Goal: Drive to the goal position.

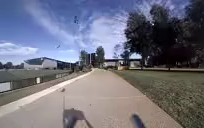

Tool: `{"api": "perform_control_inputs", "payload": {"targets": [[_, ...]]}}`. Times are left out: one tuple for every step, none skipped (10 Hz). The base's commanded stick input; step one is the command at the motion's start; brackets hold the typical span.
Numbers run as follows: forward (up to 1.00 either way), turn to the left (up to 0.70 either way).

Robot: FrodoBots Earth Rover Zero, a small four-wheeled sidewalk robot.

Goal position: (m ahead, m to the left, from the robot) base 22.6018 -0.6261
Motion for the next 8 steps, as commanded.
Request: {"api": "perform_control_inputs", "payload": {"targets": [[0.70, 0.00], [0.70, 0.00], [0.70, 0.00], [0.70, 0.00], [0.70, 0.00], [0.70, 0.00], [0.70, 0.00], [0.70, 0.00]]}}
